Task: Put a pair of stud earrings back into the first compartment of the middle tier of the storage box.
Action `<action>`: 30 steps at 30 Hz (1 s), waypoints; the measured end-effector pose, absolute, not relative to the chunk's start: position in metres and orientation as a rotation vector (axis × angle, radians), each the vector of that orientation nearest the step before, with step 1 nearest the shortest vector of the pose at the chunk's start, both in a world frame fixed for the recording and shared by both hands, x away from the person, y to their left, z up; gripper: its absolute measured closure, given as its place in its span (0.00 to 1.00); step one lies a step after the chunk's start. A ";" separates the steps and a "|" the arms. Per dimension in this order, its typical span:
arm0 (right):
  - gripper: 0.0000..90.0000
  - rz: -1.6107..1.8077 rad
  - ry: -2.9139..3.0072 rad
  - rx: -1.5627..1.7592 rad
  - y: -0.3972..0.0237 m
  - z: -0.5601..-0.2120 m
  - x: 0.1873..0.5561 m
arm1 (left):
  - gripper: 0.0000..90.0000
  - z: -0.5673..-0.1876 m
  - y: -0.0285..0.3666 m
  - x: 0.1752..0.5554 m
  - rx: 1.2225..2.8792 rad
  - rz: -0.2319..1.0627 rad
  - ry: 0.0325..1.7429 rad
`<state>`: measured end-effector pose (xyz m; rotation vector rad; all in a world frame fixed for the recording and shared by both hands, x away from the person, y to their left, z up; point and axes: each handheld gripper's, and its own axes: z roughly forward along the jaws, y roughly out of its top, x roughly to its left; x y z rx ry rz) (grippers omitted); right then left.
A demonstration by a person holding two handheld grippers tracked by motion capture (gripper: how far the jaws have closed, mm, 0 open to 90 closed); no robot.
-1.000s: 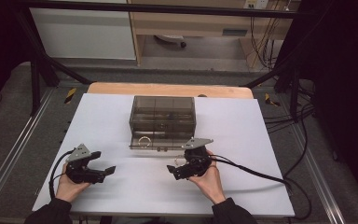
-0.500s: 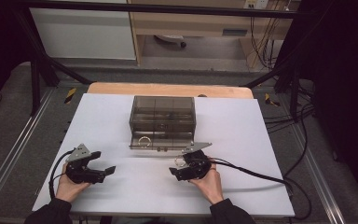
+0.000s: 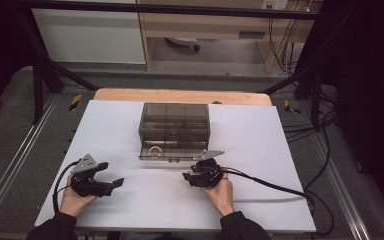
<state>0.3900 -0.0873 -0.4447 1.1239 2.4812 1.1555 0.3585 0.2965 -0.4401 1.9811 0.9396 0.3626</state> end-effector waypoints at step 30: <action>0.95 1.092 2.505 1.108 -0.086 -0.451 0.392 | 0.09 -0.440 0.297 0.359 1.981 0.367 0.939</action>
